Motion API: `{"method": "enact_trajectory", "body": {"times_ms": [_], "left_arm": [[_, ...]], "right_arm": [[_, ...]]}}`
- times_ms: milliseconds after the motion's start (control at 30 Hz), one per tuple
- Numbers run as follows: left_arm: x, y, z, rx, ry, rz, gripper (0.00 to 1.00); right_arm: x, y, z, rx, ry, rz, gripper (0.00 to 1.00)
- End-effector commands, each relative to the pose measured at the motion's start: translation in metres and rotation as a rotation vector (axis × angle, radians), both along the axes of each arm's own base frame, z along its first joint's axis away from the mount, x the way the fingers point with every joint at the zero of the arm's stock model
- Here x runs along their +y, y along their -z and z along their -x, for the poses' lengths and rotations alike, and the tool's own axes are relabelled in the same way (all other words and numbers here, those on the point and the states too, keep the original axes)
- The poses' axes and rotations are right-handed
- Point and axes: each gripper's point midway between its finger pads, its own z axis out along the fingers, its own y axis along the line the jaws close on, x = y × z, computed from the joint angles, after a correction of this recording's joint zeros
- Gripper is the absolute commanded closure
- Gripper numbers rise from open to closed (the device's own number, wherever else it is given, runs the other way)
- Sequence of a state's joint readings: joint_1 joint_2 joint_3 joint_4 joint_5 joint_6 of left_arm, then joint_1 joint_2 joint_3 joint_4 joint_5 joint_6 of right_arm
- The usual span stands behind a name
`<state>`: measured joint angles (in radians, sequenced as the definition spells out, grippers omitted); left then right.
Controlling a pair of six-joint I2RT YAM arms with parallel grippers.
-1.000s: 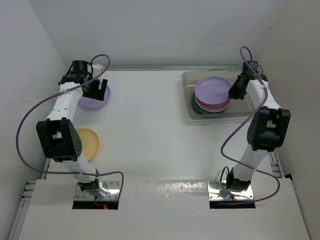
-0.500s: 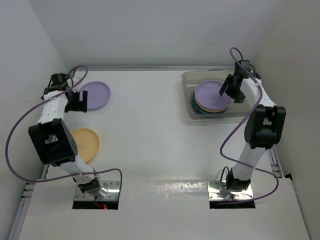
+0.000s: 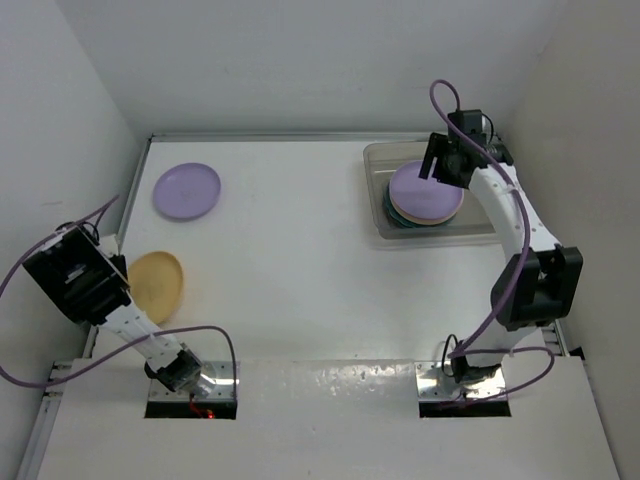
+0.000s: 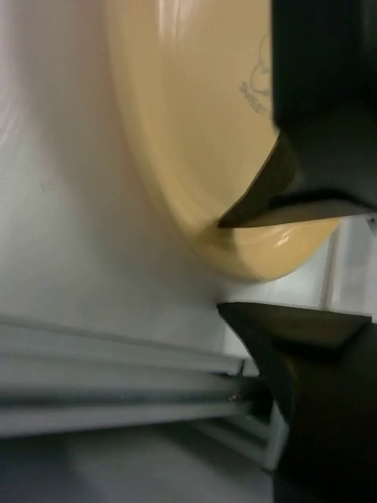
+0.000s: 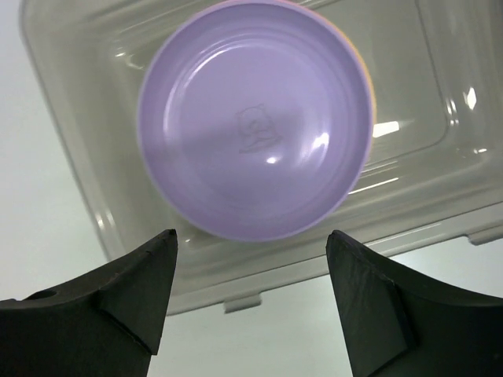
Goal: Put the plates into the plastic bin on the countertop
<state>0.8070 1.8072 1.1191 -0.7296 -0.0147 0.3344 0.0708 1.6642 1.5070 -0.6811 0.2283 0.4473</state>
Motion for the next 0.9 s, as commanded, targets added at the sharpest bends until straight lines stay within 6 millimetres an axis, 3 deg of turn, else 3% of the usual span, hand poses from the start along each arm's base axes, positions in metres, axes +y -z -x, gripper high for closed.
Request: {"method": "enact_trajectory", "body": {"times_ms": [0,133,167,200,233,267,400,500,600,633,700,733,867], "left_arm": [[-0.021,0.013,0.003,-0.011,0.07,0.14,0.61],[-0.039,0.002,-0.013,-0.1,0.102,0.252,0.84],[-0.043,-0.001,-0.019,-0.112,0.117,0.263,1.0],[-0.04,-0.009,-0.027,-0.14,0.122,0.261,1.0],[-0.055,-0.016,-0.039,-0.177,0.152,0.316,1.0],[-0.057,-0.027,-0.052,-0.217,0.175,0.317,1.0],[-0.106,-0.071,-0.105,-0.367,0.329,0.379,1.0],[-0.176,-0.097,-0.15,-0.413,0.535,0.408,1.0],[-0.219,-0.119,-0.176,-0.46,0.635,0.426,1.0],[-0.248,-0.12,-0.181,-0.453,0.7,0.455,1.0],[-0.272,-0.127,-0.192,-0.467,0.755,0.462,1.0],[-0.294,-0.136,-0.199,-0.482,0.81,0.465,1.0],[-0.336,-0.153,-0.206,-0.509,0.913,0.474,1.0]], "right_arm": [[0.019,-0.024,-0.004,-0.074,-0.05,0.004,0.24],[0.045,-0.036,-0.005,-0.108,-0.114,0.015,0.26],[0.049,-0.037,-0.004,-0.112,-0.125,0.016,0.27],[0.055,-0.037,-0.004,-0.112,-0.138,0.017,0.27],[0.075,-0.037,-0.003,-0.12,-0.184,0.009,0.27],[0.086,-0.037,-0.002,-0.122,-0.223,0.0,0.27],[0.152,-0.034,-0.001,-0.133,-0.415,-0.062,0.29],[0.217,-0.03,0.009,-0.131,-0.57,-0.17,0.3],[0.255,-0.023,0.014,-0.132,-0.656,-0.205,0.3],[0.28,-0.011,0.022,-0.11,-0.713,-0.218,0.3],[0.302,-0.014,0.025,-0.117,-0.769,-0.261,0.29],[0.317,-0.003,0.028,-0.095,-0.778,-0.289,0.29],[0.331,0.018,0.024,-0.042,-0.767,-0.341,0.27]]}}
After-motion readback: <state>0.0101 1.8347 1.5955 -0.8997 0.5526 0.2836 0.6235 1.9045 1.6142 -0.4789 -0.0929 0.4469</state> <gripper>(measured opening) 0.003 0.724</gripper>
